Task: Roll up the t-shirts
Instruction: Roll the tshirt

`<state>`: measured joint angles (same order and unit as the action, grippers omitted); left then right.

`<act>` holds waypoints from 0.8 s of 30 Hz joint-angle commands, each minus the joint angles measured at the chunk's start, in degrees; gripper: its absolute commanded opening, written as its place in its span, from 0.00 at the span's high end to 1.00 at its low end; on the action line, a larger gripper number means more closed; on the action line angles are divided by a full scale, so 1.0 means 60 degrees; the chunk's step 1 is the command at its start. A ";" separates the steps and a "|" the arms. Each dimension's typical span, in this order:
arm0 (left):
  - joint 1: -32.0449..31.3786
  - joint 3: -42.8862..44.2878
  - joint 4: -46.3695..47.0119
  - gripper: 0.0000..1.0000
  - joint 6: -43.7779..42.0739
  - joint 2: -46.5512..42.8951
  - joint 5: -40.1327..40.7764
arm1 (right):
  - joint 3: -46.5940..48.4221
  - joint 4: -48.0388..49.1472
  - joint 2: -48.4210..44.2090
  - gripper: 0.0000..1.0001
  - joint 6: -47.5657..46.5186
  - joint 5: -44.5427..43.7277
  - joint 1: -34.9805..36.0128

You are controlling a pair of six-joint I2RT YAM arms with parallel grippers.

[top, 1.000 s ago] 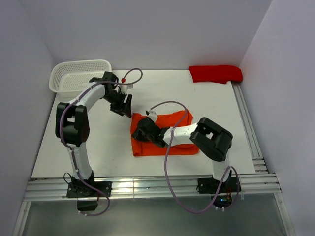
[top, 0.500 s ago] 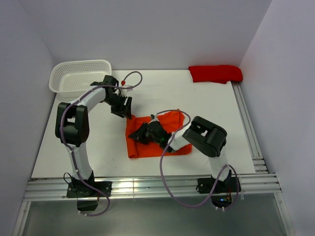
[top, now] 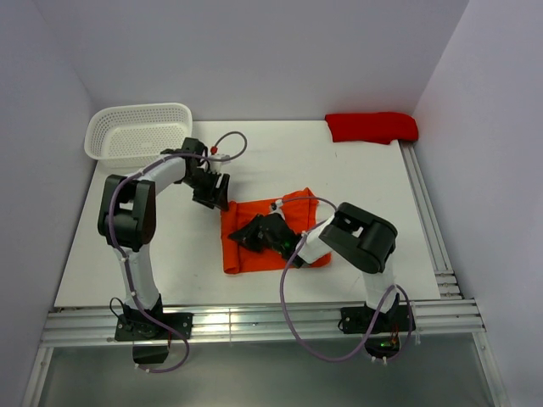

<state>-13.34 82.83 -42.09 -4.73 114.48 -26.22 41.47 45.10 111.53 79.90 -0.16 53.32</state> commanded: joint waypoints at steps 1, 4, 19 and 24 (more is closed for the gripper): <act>-0.0149 -0.0459 0.0466 0.31 -0.0032 -0.0490 -0.0639 | -0.0393 -0.0340 -0.0408 0.81 0.0350 -0.0441 -0.0054; -0.0149 -0.0752 0.0758 0.31 -0.0076 -0.0710 -0.1355 | -0.0467 -0.0383 -0.0409 0.82 0.0380 -0.0471 -0.0068; -0.0792 0.0023 0.0965 0.66 0.1125 -0.0315 0.0310 | 0.0865 -0.3747 -0.0819 0.82 -0.0893 -0.1349 0.0136; -0.1057 0.0565 0.0394 0.94 0.1053 0.0022 0.1336 | 0.1802 -0.5332 -0.0907 0.78 -0.1494 -0.1934 0.0312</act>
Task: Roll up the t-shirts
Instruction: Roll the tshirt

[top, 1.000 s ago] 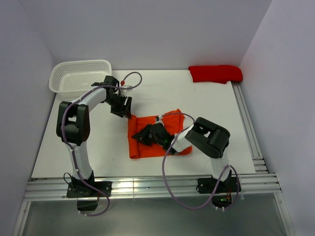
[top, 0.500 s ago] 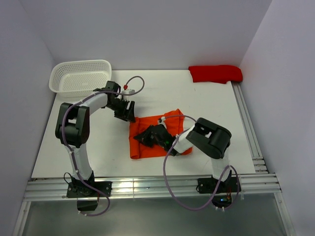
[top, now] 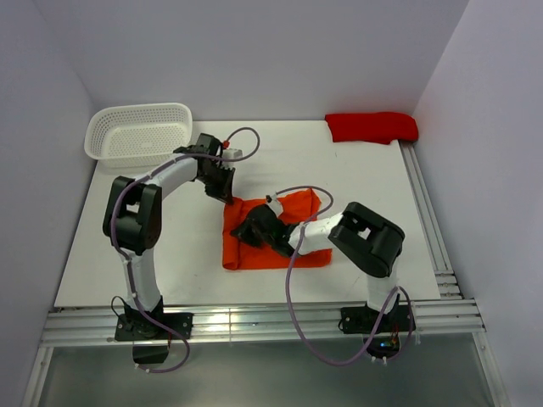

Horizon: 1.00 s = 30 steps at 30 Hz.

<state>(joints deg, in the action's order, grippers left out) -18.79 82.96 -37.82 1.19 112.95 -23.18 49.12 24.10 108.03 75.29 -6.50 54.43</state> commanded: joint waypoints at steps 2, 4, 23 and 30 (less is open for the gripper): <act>-0.0281 0.0762 -0.0653 1.00 0.0065 0.0423 0.1195 | 0.0994 -0.2607 -0.0324 0.74 -0.0916 -0.1156 0.0258; -0.0384 0.0778 -0.0814 1.00 0.0021 0.0380 0.1430 | 0.1332 -0.3425 -0.0338 0.68 -0.1150 -0.1550 0.0375; -0.0765 0.1115 -0.1328 1.00 0.0007 0.0541 0.2237 | 0.6049 -0.8411 0.0552 0.52 -0.2717 -0.4117 0.1811; -0.0809 0.1203 -0.1416 0.99 0.0021 0.0629 0.2310 | 0.7793 -0.9361 0.2018 0.51 -0.3334 -0.4365 0.1753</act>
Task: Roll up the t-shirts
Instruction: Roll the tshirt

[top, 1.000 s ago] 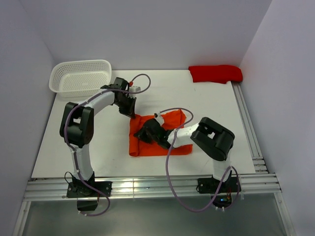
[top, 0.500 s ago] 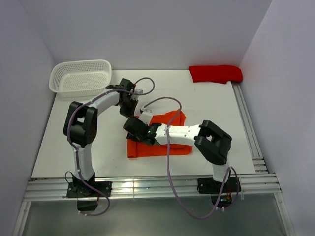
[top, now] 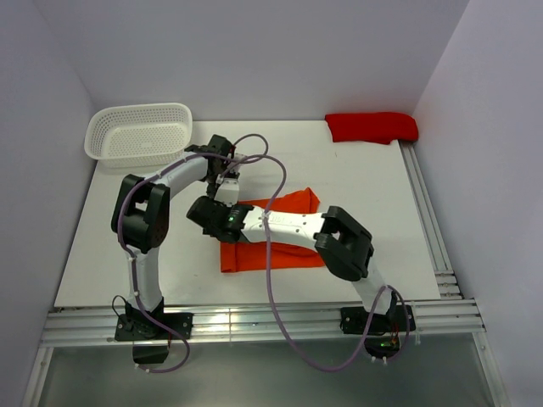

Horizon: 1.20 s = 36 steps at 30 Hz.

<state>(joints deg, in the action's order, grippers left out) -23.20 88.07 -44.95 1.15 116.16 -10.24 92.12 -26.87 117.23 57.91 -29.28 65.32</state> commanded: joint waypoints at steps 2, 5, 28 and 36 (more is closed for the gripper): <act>-0.0088 0.0394 -0.0228 0.99 0.0029 0.0093 0.0154 | 0.1023 -0.1218 0.0806 0.51 -0.0394 -0.0730 -0.0091; -0.0088 0.0482 -0.0272 0.98 0.0043 0.0137 0.0183 | 0.1171 -0.1570 0.1042 0.51 -0.0365 -0.0745 -0.0062; -0.0059 0.2502 -0.1282 0.39 -0.0074 0.0386 -0.0402 | 0.1375 -0.3357 0.2009 0.46 0.0075 -0.0481 0.0114; 0.0248 0.3294 -0.1766 0.36 -0.0089 0.0474 -0.0857 | 0.1231 -0.3623 0.2127 0.60 0.0177 -0.0540 0.0114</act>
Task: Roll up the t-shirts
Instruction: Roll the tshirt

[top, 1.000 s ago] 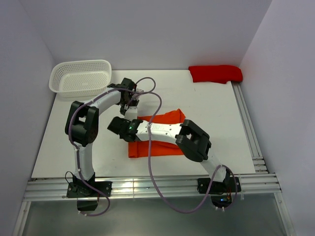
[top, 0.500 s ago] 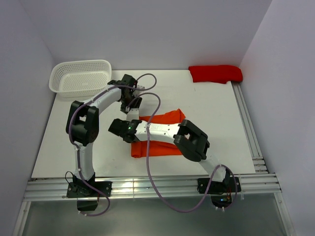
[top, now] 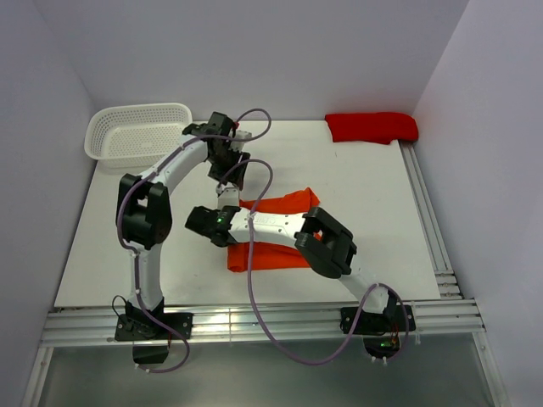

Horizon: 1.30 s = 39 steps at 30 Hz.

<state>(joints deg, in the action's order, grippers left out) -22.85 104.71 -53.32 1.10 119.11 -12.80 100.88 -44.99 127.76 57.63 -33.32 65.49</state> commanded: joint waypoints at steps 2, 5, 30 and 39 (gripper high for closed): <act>0.0365 0.0625 -0.0415 0.35 -0.0400 -0.0061 -0.0737 | -0.0610 -0.0165 0.0021 0.64 0.0123 0.0221 0.0056; 0.0658 0.0611 -0.0503 0.33 -0.0608 -0.0252 -0.1364 | -0.2131 0.1794 -0.1090 0.66 -0.0126 0.0689 -0.0002; 0.1773 -0.3564 0.1884 0.32 -0.1503 -0.1263 -0.3478 | -0.9108 1.4913 -0.2954 0.69 0.3096 0.5759 -0.2068; 0.1553 -0.3740 0.2500 0.36 -0.0960 -0.1058 -0.2468 | -0.8656 1.2673 -0.3553 0.68 0.2527 0.4969 -0.2010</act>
<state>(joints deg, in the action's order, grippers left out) -13.02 82.19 -41.21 -6.07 112.36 -29.89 46.70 36.45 110.10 74.87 -0.32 53.25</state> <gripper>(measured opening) 0.649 0.319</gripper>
